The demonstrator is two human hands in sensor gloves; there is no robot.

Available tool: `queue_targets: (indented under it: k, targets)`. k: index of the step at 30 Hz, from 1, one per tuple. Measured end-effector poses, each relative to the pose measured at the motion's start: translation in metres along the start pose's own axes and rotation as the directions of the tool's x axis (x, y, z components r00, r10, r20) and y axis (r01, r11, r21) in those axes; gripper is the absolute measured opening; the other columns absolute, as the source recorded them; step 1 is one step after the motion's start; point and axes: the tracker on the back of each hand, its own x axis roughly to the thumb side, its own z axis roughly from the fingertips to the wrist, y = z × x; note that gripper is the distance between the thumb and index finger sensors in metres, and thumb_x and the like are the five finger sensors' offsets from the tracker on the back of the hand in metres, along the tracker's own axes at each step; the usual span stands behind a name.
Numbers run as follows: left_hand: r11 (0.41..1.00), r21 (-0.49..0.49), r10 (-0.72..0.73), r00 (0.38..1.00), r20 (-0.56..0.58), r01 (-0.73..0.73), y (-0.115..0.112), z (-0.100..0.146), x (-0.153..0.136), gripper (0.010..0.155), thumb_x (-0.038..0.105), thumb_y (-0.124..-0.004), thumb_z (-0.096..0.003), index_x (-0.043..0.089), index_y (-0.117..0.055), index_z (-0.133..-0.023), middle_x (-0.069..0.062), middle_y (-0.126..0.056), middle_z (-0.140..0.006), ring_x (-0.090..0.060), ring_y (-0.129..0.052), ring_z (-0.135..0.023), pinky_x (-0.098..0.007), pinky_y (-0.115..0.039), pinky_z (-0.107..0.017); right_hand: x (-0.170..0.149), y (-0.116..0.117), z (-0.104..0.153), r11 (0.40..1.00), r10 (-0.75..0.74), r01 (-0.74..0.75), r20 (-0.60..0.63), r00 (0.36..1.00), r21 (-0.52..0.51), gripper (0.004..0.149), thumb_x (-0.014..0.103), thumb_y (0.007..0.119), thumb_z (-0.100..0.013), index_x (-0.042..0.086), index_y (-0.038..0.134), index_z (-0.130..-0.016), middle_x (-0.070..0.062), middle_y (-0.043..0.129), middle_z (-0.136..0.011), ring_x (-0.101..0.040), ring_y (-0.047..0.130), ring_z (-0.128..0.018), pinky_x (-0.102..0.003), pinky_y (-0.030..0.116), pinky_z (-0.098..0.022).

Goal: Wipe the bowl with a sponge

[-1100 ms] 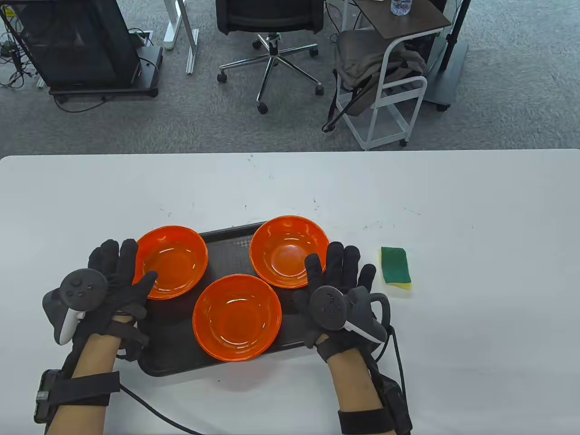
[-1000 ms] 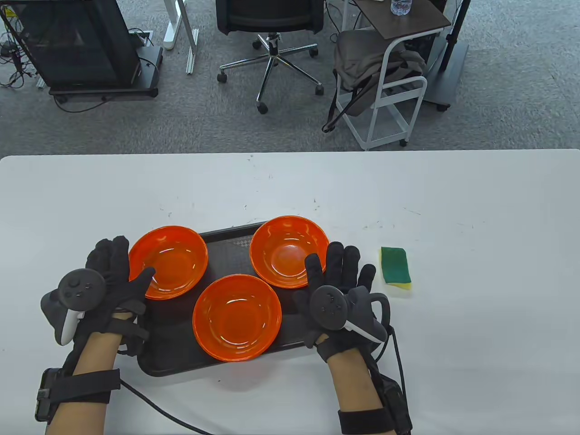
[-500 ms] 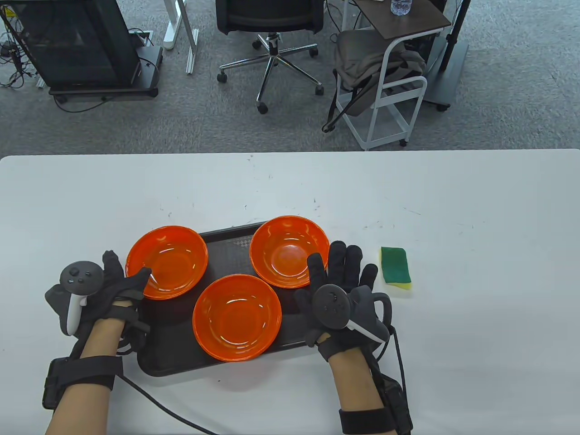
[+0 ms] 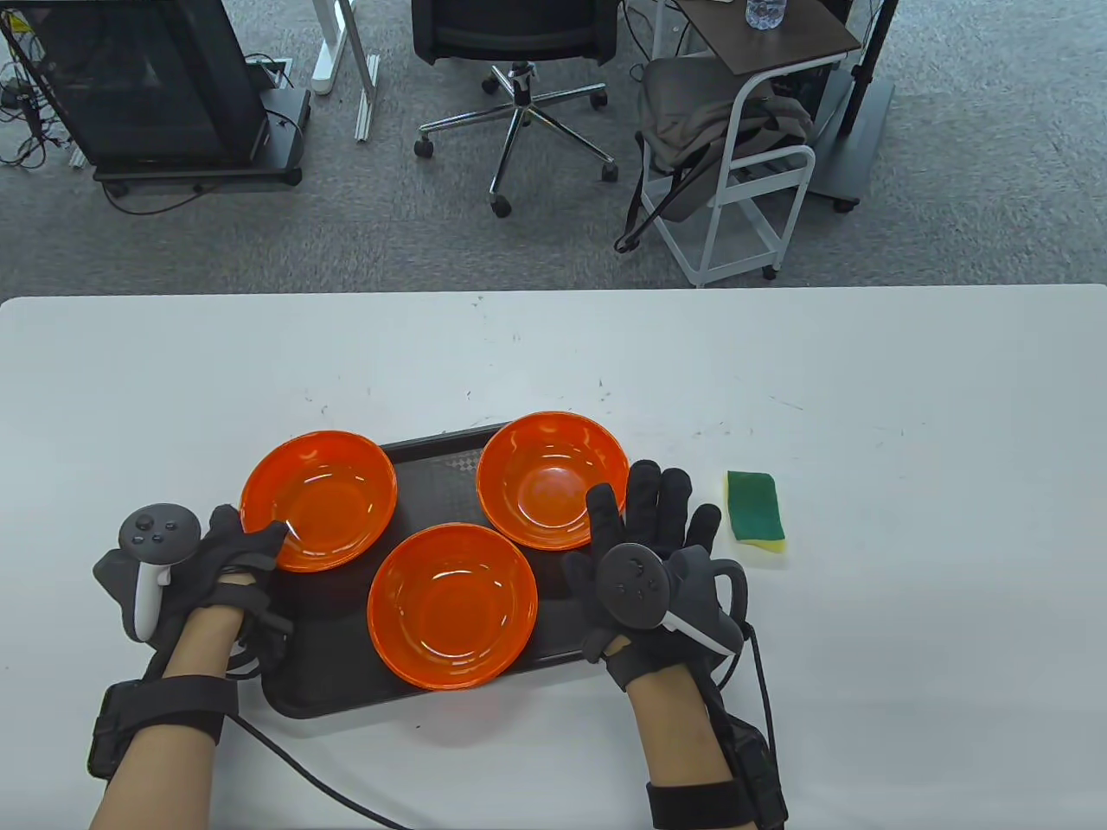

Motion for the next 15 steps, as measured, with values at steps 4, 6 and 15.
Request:
queue_targets:
  k: [4, 6, 15]
  targets:
    - [0.996, 0.031, 0.087, 0.995, 0.047, -0.088, -0.004, -0.001, -0.002, 0.075, 0.048, -0.091, -0.0451, 0.009, -0.061, -0.101, -0.002, -0.104, -0.051, -0.016, -0.11, -0.016, -0.027, -0.093, -0.005, 0.0, 0.001, 0.0, 1.0, 0.001, -0.001, -0.001, 1.0, 0.007, 0.07, 0.054, 0.06, -0.065, 0.017, 0.02, -0.109, -0.027, -0.009, -0.107, -0.057, -0.009, -0.092, -0.075, 0.005, -0.052]
    - [0.995, 0.014, 0.103, 0.994, 0.049, -0.103, -0.003, -0.002, -0.004, 0.071, 0.046, -0.091, -0.0457, 0.01, -0.062, -0.101, -0.003, -0.104, -0.051, -0.015, -0.11, -0.017, -0.026, -0.093, -0.006, 0.0, 0.001, 0.0, 1.0, 0.001, -0.001, -0.002, 1.0, 0.008, 0.07, 0.054, 0.06, -0.065, 0.017, 0.02, -0.109, -0.027, -0.009, -0.107, -0.057, -0.009, -0.092, -0.075, 0.005, -0.052]
    - [0.978, 0.071, 0.189, 0.978, 0.09, -0.196, 0.012, 0.003, -0.002, 0.063, 0.041, -0.09, -0.0461, 0.013, -0.067, -0.099, -0.006, -0.103, -0.049, -0.016, -0.108, -0.014, -0.026, -0.093, -0.007, -0.002, 0.0, 0.001, 1.0, 0.011, -0.011, -0.012, 1.0, 0.008, 0.07, 0.054, 0.06, -0.065, 0.017, 0.02, -0.109, -0.027, -0.009, -0.107, -0.057, -0.009, -0.092, -0.075, 0.005, -0.052]
